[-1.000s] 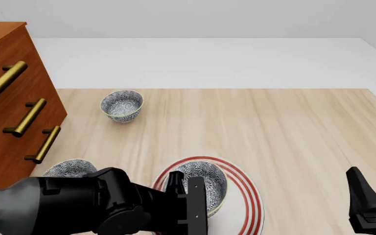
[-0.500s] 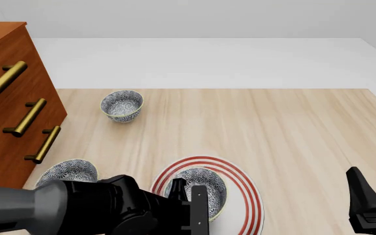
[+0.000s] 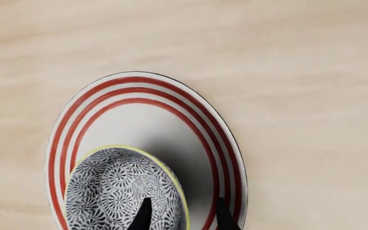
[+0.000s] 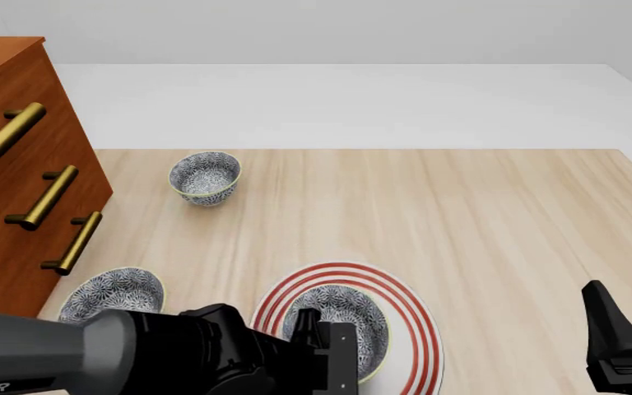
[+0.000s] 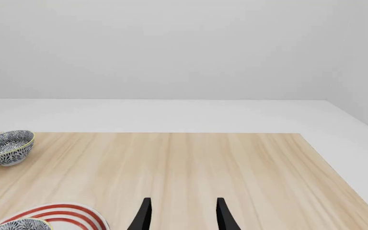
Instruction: Pick up the bowl and put it in the middle on the plate.
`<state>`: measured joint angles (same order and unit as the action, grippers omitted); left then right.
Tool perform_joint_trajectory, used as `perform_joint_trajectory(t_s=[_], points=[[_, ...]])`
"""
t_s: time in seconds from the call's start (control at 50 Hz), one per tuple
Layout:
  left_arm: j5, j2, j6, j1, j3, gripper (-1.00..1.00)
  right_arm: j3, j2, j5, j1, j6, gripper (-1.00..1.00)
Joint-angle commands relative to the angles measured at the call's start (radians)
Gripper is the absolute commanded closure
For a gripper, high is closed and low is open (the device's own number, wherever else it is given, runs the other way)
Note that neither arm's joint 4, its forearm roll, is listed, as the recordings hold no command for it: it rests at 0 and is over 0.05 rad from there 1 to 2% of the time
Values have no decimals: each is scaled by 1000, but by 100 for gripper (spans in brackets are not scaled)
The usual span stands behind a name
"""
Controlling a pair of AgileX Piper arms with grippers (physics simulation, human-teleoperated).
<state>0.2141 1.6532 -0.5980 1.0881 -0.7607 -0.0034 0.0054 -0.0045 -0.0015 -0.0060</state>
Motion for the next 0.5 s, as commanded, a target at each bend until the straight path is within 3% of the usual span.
perform_joint_trajectory(t_s=[0.02,0.5], points=[[9,1,6,7,-11,-100,0,0,0,0,0,-100],[128,-122,47,46,-56,-100,0,0,0,0,0,-100]])
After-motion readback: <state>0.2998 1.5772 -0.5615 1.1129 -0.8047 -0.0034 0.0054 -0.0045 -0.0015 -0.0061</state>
